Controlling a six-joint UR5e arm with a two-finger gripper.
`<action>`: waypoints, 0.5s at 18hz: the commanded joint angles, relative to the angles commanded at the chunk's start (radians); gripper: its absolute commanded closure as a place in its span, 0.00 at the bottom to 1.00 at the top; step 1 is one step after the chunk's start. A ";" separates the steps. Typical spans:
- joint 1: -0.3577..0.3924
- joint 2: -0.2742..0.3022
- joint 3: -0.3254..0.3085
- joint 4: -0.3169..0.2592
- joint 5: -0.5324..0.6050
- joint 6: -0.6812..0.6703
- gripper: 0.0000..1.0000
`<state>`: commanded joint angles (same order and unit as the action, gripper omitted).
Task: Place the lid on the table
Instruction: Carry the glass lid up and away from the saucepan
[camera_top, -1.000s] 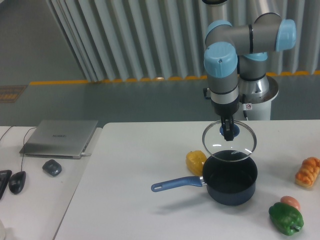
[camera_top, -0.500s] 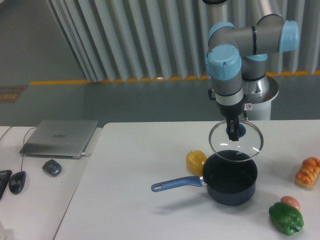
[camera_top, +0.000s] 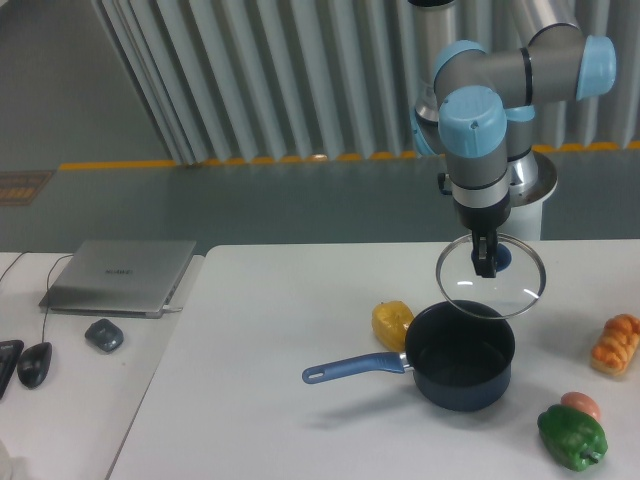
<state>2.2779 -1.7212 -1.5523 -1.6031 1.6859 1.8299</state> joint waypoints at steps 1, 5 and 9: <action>0.006 0.002 -0.002 0.000 0.000 0.011 0.67; 0.034 0.009 -0.012 0.003 0.003 0.061 0.67; 0.054 0.009 -0.035 0.005 0.021 0.107 0.67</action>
<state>2.3316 -1.7119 -1.5876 -1.5984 1.7072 1.9373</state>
